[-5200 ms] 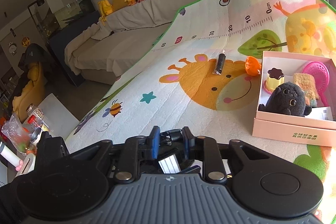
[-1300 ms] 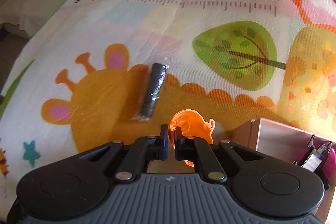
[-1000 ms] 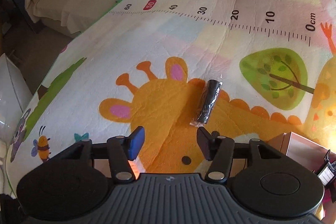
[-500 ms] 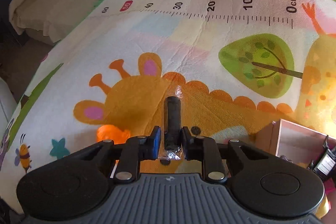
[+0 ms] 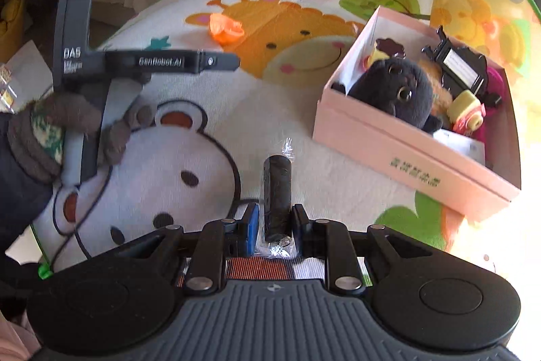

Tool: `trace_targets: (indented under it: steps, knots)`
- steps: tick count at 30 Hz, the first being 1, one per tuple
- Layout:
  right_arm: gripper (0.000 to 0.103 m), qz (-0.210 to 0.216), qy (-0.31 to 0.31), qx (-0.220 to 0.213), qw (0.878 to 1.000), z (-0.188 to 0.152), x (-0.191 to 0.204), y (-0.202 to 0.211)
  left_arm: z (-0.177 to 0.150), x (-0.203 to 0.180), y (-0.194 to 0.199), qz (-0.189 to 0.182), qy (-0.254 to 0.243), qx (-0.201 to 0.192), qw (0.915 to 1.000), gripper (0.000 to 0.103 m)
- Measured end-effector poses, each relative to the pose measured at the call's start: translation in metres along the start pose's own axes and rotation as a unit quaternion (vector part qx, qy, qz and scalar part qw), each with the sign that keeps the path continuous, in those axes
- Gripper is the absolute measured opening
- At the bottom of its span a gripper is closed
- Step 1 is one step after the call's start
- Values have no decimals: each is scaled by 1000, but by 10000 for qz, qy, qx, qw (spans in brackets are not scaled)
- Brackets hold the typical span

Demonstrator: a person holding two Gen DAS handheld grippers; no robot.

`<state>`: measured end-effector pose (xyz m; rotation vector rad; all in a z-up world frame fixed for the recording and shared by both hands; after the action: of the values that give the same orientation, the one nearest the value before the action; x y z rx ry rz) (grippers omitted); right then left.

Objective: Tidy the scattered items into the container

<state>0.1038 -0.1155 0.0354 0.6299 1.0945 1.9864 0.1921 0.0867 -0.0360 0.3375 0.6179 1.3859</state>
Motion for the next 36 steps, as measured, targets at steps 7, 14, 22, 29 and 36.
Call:
trace_targets:
  steps: [7, 14, 22, 29, 36]
  knots:
    - [62, -564, 876, -501, 9933, -47, 6, -3, -21, -31, 8, 985, -796, 773, 9889, 103]
    - [85, -1360, 932, -995, 9813, -59, -30, 7, -39, -49, 34, 1465, -1319, 814, 9770, 103]
    - [96, -1279, -393, -1190, 9838, -66, -74, 5, -46, -45, 37, 1419, -1131, 390, 9826, 103]
    - [103, -360, -976, -1312, 9859, -68, -57, 7, -47, -39, 36, 1270, -852, 427, 9873, 103]
    - [103, -248, -1024, -1392, 9846, -70, -39, 9, -47, -37, 37, 1259, -820, 413, 9878, 103]
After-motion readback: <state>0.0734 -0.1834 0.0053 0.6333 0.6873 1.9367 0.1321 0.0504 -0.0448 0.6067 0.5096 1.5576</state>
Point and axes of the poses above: each gripper's, at about its wrist camera, not at the fingertips, and y roughly against the way its jaws point, x to its left, z to its top, the point moved 6 cm from there along -y, roughly the way its jaws point, and after that the axes turned 3 degrees about -y, right-handed, at the moved point
